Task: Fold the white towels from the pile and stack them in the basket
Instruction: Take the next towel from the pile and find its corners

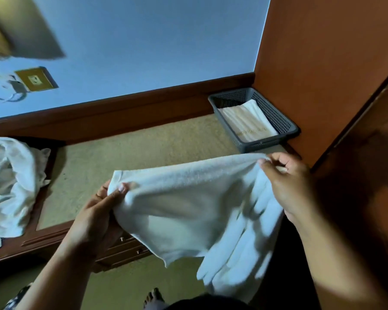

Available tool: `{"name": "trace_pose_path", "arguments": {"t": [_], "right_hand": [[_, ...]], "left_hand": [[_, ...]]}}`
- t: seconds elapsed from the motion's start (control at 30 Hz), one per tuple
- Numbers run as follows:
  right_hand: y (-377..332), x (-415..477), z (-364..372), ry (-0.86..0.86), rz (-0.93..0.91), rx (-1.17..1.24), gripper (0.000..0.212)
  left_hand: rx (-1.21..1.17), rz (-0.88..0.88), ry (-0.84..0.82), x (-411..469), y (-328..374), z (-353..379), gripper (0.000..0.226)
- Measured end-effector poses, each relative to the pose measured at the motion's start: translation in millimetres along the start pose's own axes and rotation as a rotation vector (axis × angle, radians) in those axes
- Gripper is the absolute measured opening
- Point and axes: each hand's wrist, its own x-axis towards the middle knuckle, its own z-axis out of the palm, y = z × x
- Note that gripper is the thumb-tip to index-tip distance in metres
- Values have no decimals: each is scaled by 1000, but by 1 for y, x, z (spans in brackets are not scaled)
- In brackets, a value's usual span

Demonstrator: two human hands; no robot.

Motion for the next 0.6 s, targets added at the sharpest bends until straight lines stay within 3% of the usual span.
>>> {"name": "trace_pose_path", "arguments": {"t": [0.1, 0.23, 0.43, 0.57, 0.6], "right_hand": [[8, -6, 3, 17, 201, 57, 14], [2, -23, 2, -141, 437, 284, 21], [-29, -57, 21, -256, 439, 504, 25], [-45, -79, 37, -332, 306, 617, 7], [-46, -83, 38, -334, 280, 634, 13]], "left_hand": [[-3, 32, 19, 2, 2, 13, 29], [61, 0, -1, -5, -9, 43, 26], [272, 146, 114, -18, -36, 83, 21], [331, 226, 121, -25, -38, 101, 21], [310, 238, 139, -27, -37, 103, 21]]}}
